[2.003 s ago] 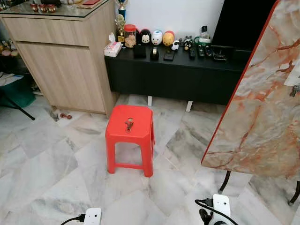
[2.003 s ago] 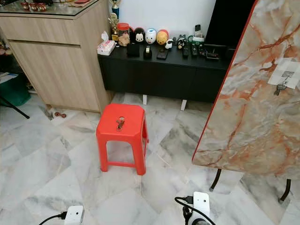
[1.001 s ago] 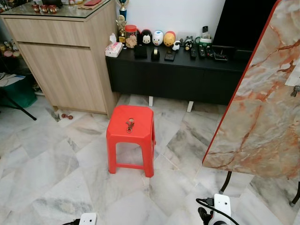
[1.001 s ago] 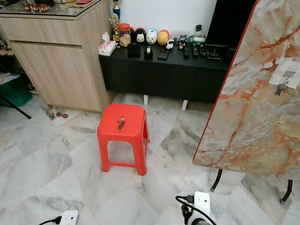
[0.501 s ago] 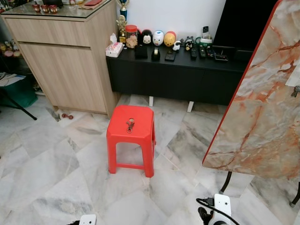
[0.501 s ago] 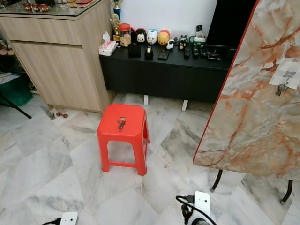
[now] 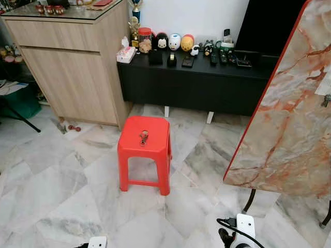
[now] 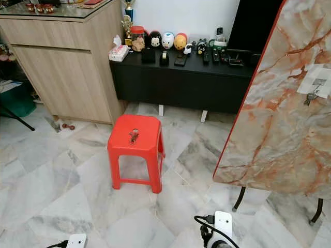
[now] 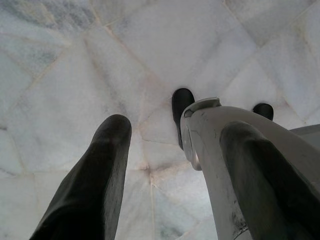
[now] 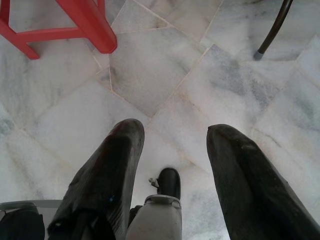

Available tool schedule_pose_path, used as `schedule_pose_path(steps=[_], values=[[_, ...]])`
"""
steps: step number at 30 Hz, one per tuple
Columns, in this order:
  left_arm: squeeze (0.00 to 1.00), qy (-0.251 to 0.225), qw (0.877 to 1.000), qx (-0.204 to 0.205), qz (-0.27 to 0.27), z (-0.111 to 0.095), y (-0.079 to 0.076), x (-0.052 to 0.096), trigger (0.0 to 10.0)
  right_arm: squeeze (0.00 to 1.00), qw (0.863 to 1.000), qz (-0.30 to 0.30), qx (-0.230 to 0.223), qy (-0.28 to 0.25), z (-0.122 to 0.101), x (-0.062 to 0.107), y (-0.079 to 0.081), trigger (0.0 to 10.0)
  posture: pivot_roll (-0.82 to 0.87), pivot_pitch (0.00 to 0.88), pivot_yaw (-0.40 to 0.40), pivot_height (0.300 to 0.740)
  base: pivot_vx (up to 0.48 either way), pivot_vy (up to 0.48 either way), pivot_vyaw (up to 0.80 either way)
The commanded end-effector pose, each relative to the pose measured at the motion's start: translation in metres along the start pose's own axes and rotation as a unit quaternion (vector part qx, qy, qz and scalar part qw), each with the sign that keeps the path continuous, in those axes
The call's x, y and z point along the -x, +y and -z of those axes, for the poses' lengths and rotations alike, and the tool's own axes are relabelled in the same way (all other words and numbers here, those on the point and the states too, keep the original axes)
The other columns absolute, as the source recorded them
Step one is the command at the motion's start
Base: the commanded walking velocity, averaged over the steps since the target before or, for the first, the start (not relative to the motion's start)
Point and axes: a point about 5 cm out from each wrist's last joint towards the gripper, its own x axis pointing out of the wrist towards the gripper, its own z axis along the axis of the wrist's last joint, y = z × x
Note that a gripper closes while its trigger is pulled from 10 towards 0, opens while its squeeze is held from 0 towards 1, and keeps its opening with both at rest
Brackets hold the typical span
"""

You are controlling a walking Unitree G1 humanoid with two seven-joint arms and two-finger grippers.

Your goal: Hang keys on a hook

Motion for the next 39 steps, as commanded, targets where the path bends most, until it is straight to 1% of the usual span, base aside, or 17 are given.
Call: schedule_pose_path(steps=[1, 13, 17, 22, 30, 34, 39], values=[[0.00, 0.014, 1.000, -0.002, 0.001, 0.006, -0.001, 0.000, 10.0, 0.00, 1.000, 0.004, -0.004, -0.001, 0.000, 0.001, -0.003, 10.0, 0.02, 0.000, -0.046, 0.740, 0.000, 0.262, 0.00], [0.00, 0.014, 1.000, 0.000, -0.002, 0.007, 0.004, 0.002, 10.0, 0.00, 1.000, 0.004, -0.005, -0.001, 0.000, 0.000, -0.003, 10.0, 0.02, 0.000, -0.044, 0.740, 0.000, 0.284, 0.00], [0.00, 0.015, 1.000, -0.001, -0.001, 0.008, 0.003, 0.002, 10.0, 0.00, 1.000, 0.004, -0.005, 0.000, 0.000, 0.000, -0.003, 10.0, 0.02, 0.000, -0.044, 0.740, 0.000, 0.289, 0.00], [0.00, 0.015, 1.000, -0.003, 0.001, 0.008, -0.001, 0.001, 10.0, 0.00, 1.000, 0.004, -0.005, -0.001, 0.000, 0.000, -0.003, 10.0, 0.02, 0.000, -0.044, 0.740, 0.000, 0.287, 0.00], [0.00, 0.014, 1.000, -0.006, 0.011, 0.006, -0.019, -0.002, 10.0, 0.00, 1.000, 0.004, -0.004, -0.001, -0.001, 0.000, -0.003, 10.0, 0.02, 0.000, -0.046, 0.740, 0.000, 0.285, 0.00], [0.00, 0.013, 1.000, -0.006, 0.014, 0.006, -0.024, -0.002, 10.0, 0.00, 1.000, 0.004, -0.003, 0.000, -0.001, 0.000, -0.003, 10.0, 0.02, 0.000, -0.047, 0.740, 0.000, 0.288, 0.00], [0.00, 0.013, 1.000, -0.006, 0.015, 0.007, -0.026, -0.002, 10.0, 0.00, 1.000, 0.004, -0.003, 0.000, 0.000, 0.000, -0.003, 10.0, 0.02, 0.000, -0.047, 0.740, 0.000, 0.286, 0.00]])
